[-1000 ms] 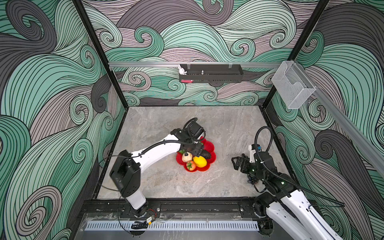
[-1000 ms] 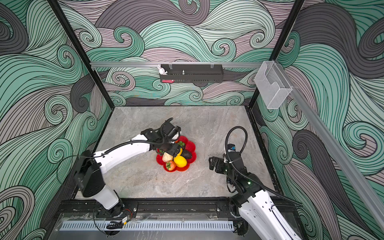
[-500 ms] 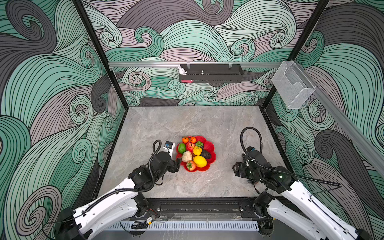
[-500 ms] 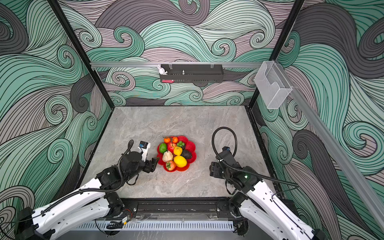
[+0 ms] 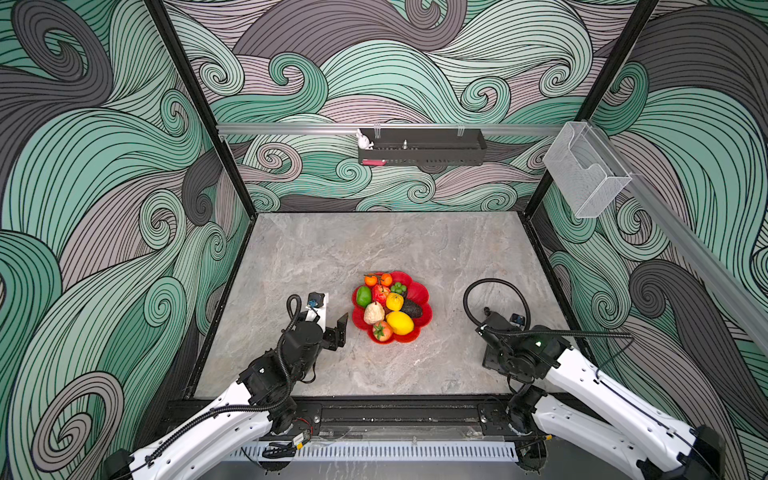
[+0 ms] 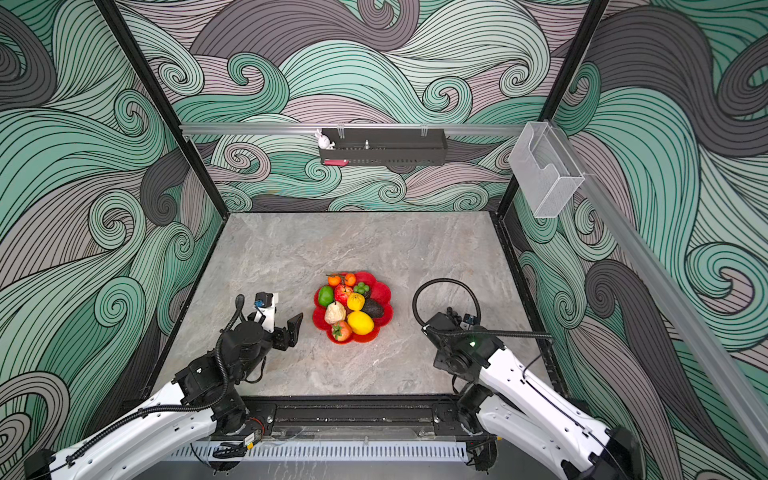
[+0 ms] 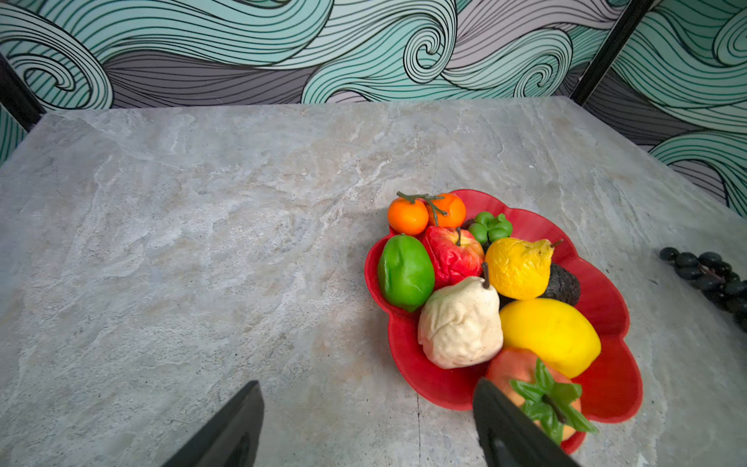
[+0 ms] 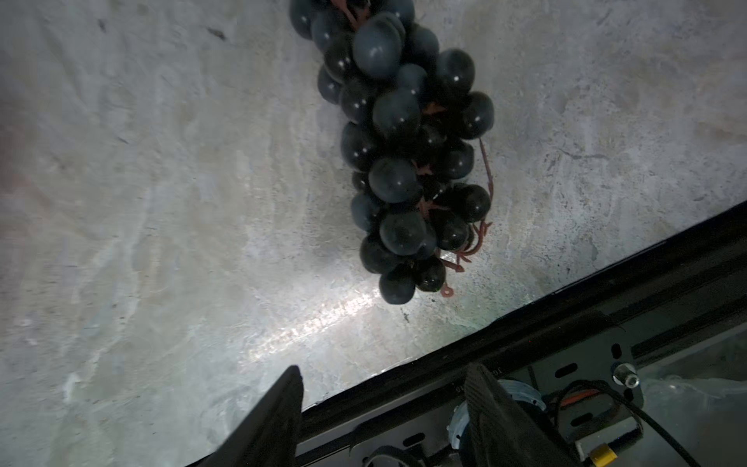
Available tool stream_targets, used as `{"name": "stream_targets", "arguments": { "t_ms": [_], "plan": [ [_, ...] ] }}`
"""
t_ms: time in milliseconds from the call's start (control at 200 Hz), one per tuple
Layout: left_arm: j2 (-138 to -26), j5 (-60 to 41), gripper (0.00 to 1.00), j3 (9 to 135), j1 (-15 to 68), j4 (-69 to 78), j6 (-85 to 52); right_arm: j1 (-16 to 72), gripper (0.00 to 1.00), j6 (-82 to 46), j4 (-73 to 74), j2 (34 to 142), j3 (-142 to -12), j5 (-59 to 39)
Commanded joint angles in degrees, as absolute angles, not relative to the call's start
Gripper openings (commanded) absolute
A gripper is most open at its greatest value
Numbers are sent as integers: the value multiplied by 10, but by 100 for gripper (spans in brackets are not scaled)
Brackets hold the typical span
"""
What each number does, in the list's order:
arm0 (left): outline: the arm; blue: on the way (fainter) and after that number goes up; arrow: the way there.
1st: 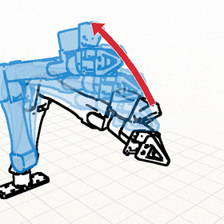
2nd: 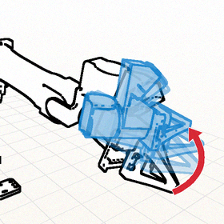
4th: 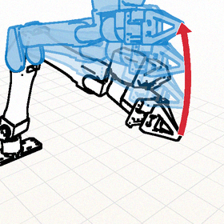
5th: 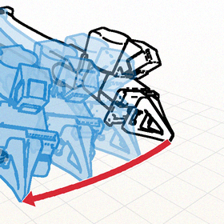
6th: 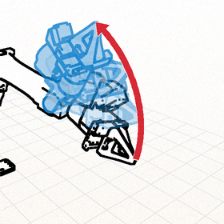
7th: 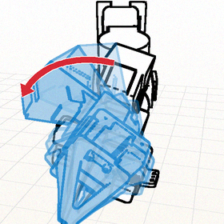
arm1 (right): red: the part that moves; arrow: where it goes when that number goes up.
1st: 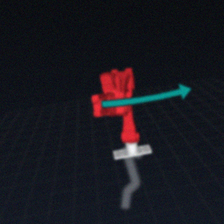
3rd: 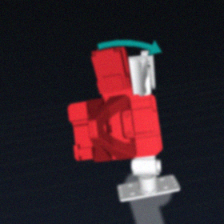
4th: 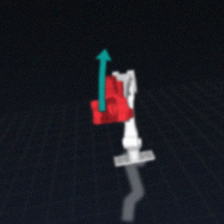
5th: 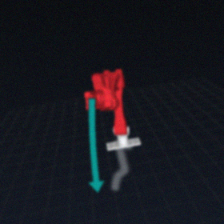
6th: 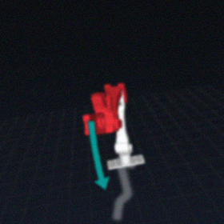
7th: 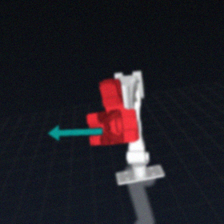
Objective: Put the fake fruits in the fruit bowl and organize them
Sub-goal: 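Withdraw the left gripper while the right gripper moves to the dark grapes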
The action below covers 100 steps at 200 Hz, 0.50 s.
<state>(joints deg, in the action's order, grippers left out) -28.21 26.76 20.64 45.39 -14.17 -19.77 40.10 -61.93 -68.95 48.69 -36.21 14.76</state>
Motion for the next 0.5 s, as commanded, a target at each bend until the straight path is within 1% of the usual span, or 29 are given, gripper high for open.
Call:
{"name": "stream_targets", "arguments": {
  "t_ms": [0,160,290,495],
  "plan": [
    [-260,294,83,209,450,-157,-210,394,58,-662,-703,498,-338,134],
    [-238,295,84,206,450,-162,-216,371,45,-665,-684,506,-308,124],
    [-229,296,84,203,450,-162,-216,342,40,-647,-653,530,-293,126],
    [-227,300,84,203,450,-163,-218,319,40,-619,-648,589,-314,173]
  ]
}}
